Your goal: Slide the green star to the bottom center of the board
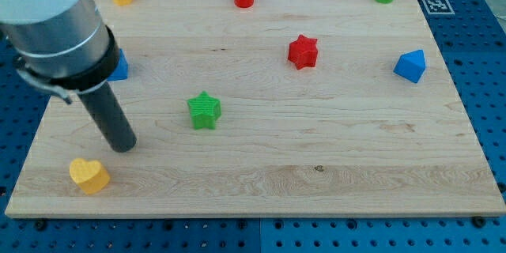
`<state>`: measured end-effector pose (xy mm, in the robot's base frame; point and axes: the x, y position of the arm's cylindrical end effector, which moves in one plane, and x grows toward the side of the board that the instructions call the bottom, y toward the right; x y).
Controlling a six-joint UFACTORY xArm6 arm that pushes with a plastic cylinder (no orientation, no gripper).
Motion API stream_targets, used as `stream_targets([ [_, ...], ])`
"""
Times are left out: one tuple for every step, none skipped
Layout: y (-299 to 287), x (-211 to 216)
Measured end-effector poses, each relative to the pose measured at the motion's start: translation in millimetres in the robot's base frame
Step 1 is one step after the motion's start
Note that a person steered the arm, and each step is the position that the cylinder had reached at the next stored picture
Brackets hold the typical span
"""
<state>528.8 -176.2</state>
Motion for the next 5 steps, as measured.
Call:
stream_targets([
  [0.0, -0.2],
  [0.0, -7.1],
  [7.5, -40.2],
  [33.4, -53.3],
  [62.5, -45.0],
])
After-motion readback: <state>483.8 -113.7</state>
